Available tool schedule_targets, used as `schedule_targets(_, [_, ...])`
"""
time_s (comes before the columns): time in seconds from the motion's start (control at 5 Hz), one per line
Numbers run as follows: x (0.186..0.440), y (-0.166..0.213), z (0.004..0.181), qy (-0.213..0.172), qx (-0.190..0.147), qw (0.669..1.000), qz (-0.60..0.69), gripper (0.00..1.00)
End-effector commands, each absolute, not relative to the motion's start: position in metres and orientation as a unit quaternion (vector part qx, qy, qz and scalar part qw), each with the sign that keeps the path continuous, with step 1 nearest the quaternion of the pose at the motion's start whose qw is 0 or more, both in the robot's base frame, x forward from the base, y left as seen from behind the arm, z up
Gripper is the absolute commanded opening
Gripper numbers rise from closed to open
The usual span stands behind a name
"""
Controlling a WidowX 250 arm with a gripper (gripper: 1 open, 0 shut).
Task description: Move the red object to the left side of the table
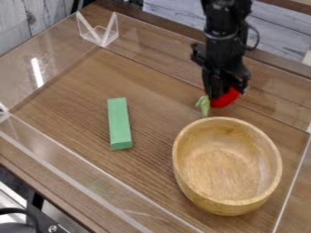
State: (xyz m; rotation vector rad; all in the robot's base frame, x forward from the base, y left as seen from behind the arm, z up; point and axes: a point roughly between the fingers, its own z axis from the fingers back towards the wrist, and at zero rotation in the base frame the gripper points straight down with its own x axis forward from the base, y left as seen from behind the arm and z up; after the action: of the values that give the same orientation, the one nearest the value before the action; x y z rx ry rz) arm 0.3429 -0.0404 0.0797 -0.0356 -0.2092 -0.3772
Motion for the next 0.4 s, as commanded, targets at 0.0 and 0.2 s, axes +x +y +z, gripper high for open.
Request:
schedule_targets(0.0, [0.343, -0.023, 0.115, -0.15, -0.007, 0.969, -0.196, 0.0])
schedule_targets(0.2, [0.345, 0.004, 0.115, -0.152, 0.0, 0.97, -0.19, 0.0])
